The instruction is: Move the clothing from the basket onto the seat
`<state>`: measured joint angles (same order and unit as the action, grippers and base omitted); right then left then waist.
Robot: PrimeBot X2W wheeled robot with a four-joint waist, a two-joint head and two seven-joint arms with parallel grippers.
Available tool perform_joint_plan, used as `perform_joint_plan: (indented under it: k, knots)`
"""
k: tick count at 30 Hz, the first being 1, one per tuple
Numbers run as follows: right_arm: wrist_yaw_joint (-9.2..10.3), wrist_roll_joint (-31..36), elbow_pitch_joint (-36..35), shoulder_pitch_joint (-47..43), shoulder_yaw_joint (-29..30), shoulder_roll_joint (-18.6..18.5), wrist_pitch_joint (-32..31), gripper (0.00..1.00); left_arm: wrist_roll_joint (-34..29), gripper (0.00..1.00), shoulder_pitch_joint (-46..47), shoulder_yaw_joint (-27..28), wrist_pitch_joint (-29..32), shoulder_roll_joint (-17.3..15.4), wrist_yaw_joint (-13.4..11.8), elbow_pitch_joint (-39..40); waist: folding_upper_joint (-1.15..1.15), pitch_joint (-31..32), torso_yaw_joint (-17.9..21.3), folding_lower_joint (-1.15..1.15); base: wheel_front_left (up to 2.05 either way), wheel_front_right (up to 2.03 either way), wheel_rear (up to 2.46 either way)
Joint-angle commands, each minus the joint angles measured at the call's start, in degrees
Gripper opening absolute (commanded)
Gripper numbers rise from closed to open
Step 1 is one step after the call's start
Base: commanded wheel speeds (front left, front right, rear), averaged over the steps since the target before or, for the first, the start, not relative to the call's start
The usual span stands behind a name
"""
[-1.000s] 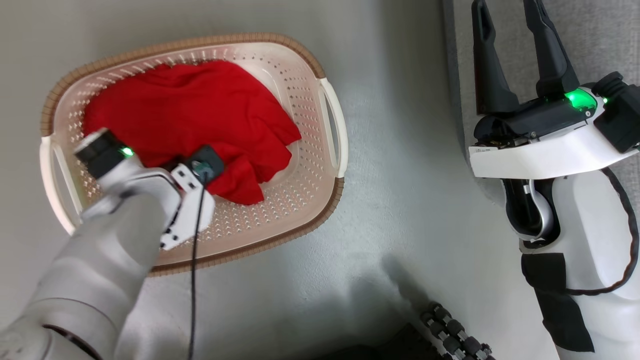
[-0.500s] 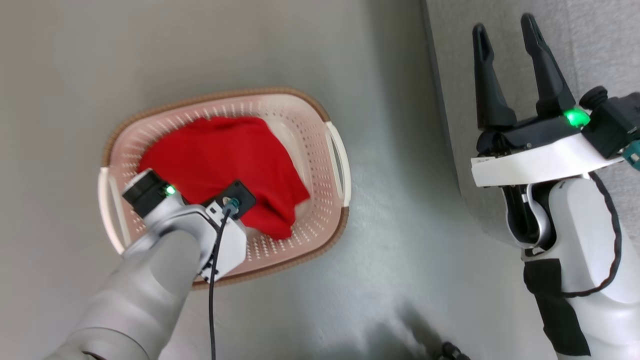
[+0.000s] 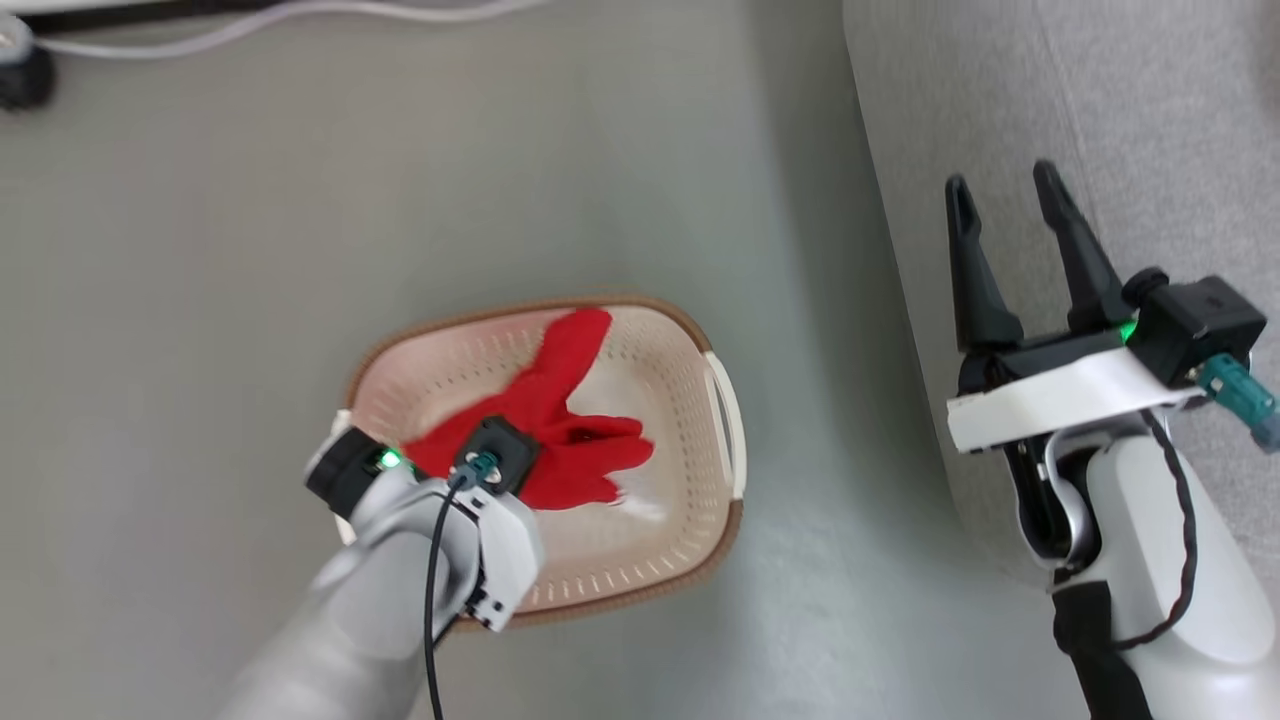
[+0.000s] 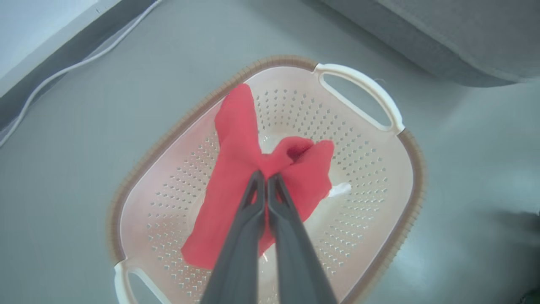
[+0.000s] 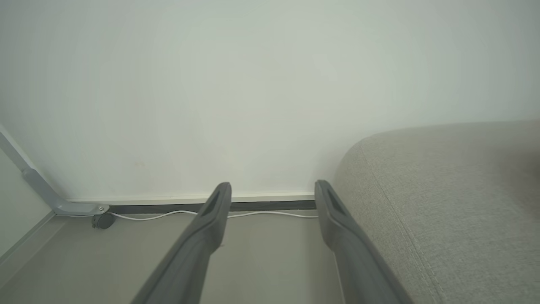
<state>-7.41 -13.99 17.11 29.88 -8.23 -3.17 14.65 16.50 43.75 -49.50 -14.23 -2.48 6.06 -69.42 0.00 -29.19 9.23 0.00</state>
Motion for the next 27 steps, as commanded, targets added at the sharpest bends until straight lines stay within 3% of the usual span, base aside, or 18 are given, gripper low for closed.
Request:
perform_joint_plan:
  k: [1, 11, 18, 27]
  knots:
    - [-0.08, 0.35, -0.76, -1.82, -0.71, 0.29, 0.35, 1.0, 1.47, 0.0, -1.64, 1.4, -0.72, -0.43, 0.27, 2.36, 0.0, 3.95, -2.24, 0.0, 0.0, 0.0, 0.0]
    - [-0.08, 1.46, 2.55, -6.55, 0.79, 0.29, 0.35, 1.0, 8.87, 0.0, -6.59, 2.61, -0.76, -0.41, -3.3, 15.26, 0.0, 13.14, -5.76, 0.0, 0.0, 0.0, 0.0]
    - [-0.08, 1.44, 4.22, -9.57, 1.09, -0.02, 0.35, 1.0, 11.05, 0.0, -9.13, 7.12, -0.76, -0.41, -5.57, 21.48, 0.0, 18.21, -6.93, 0.0, 0.0, 0.0, 0.0]
    - [-0.08, 1.09, 5.68, -13.33, 0.93, -0.22, 0.35, 1.0, 10.46, 0.0, -12.25, 13.13, -0.76, -0.4, -5.7, 29.17, 0.0, 23.28, -8.22, 0.0, 0.0, 0.0, 0.0]
